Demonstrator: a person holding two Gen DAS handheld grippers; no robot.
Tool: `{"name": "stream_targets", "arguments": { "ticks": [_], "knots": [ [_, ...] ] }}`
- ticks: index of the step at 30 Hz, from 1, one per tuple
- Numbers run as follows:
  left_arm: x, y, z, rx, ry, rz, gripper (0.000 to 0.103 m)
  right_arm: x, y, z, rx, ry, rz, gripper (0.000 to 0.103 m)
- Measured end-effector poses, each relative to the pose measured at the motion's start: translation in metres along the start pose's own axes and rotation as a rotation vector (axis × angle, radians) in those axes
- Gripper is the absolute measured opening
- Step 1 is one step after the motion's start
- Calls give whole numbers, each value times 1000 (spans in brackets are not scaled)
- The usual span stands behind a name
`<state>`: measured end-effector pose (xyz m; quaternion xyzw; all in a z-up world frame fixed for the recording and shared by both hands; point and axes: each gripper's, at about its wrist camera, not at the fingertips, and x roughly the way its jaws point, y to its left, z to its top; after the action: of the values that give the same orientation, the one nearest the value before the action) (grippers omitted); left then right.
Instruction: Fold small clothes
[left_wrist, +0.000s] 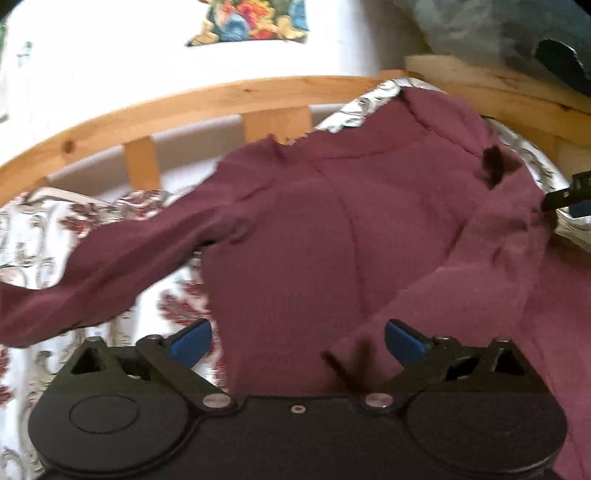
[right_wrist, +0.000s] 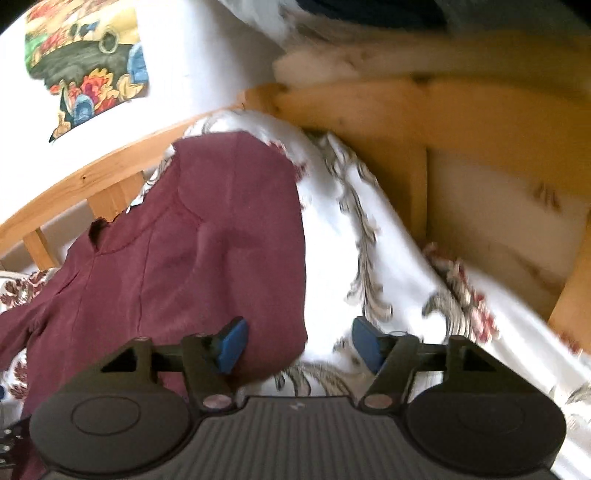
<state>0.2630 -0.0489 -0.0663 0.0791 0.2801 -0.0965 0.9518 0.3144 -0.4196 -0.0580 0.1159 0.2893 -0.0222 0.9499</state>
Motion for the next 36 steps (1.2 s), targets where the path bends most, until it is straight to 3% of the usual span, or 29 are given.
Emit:
{"name": "stream_targets", "arguments": {
  "ticks": [3, 6, 8, 9, 10, 11, 15, 17, 22, 24, 26, 30, 34, 36],
  "knots": [
    [10, 0, -1, 18, 27, -61, 86, 5, -5, -2, 33, -1, 30, 63],
    [21, 4, -1, 2, 86, -105, 69, 14, -7, -3, 65, 20, 55, 63],
    [26, 6, 0, -13, 124, -119, 46, 20, -7, -3, 83, 31, 66, 62],
    [27, 5, -1, -16, 136, -128, 40, 22, -7, -4, 91, 31, 66, 62],
    [27, 5, 0, -17, 141, -147, 26, 23, -7, -4, 95, 29, 67, 60],
    [26, 3, 0, -8, 140, -162, 4, 23, -6, -6, 95, 28, 69, 58],
    [13, -5, 3, 46, 96, -137, 3, 18, 2, -8, 51, 12, 56, 41],
    [5, -4, 5, 26, 79, -137, 2, 14, 8, -8, 22, -2, 46, 21],
    [-21, 19, 2, -101, 88, -111, 2, -6, 18, -8, -20, -28, 50, 17],
    [-24, 29, -2, -139, 112, -84, 2, -7, 21, -8, -40, -3, 81, 24],
    [-20, 36, -7, -148, 149, -80, 2, -8, 25, -9, -67, 1, 84, 55],
    [-9, 37, -12, -168, 201, -75, 10, -3, 28, -1, -95, -31, 72, 62],
    [-13, 33, -15, -144, 195, -52, 34, 16, 24, 17, -42, -45, 38, 64],
    [-14, 31, -17, -129, 193, -49, 39, 29, 17, 25, 2, -45, 30, 64]
  ]
}}
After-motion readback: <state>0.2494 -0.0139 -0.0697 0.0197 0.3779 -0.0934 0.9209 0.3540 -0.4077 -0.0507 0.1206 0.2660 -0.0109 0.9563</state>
